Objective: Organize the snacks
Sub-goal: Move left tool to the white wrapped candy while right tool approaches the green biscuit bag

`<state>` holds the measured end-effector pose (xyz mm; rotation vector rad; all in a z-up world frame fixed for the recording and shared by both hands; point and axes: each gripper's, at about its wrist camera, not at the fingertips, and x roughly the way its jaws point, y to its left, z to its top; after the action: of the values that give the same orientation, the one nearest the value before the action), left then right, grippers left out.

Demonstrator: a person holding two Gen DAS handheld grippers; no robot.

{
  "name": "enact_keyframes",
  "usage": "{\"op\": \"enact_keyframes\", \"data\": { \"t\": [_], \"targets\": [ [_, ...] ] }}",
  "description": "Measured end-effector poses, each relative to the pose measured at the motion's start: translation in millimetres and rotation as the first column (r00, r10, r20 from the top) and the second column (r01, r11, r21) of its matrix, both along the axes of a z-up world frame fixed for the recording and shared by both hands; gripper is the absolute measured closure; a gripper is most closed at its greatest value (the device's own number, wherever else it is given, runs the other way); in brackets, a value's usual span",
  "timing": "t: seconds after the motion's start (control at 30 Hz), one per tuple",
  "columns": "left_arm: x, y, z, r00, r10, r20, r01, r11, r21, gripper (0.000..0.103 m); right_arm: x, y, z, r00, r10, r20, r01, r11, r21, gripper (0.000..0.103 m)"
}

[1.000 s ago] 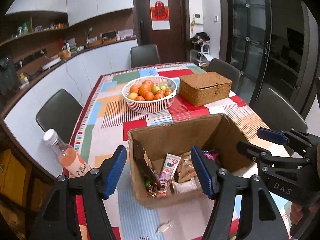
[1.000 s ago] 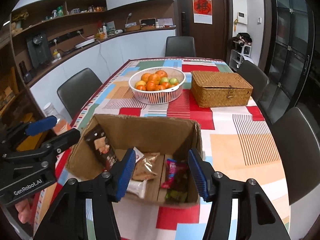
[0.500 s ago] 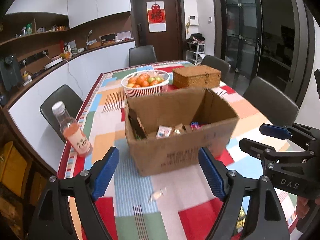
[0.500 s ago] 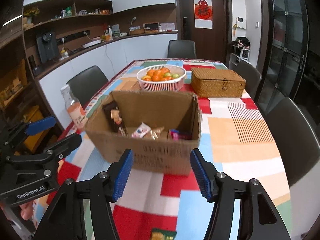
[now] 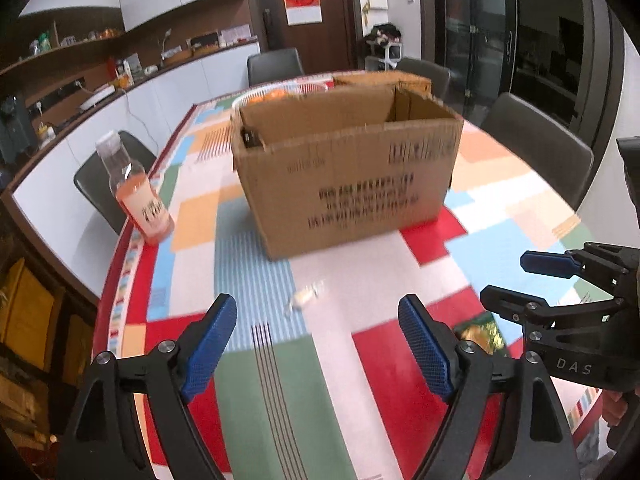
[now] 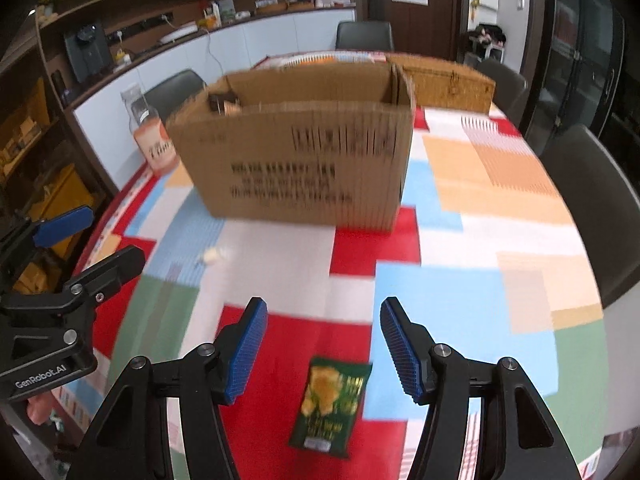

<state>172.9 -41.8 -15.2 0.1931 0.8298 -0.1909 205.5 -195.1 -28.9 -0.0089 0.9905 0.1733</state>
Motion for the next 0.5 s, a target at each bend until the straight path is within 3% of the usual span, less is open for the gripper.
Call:
{"op": "enact_keyframes", "data": {
  "t": [0.5],
  "targets": [
    [-22,1,-59,0.991,0.004,-0.131,0.002,0.999,0.049,0.019,-29,-1,-64,0.983,-0.037,-0.181,0.027,0.998,-0.058,0.043]
  ]
}}
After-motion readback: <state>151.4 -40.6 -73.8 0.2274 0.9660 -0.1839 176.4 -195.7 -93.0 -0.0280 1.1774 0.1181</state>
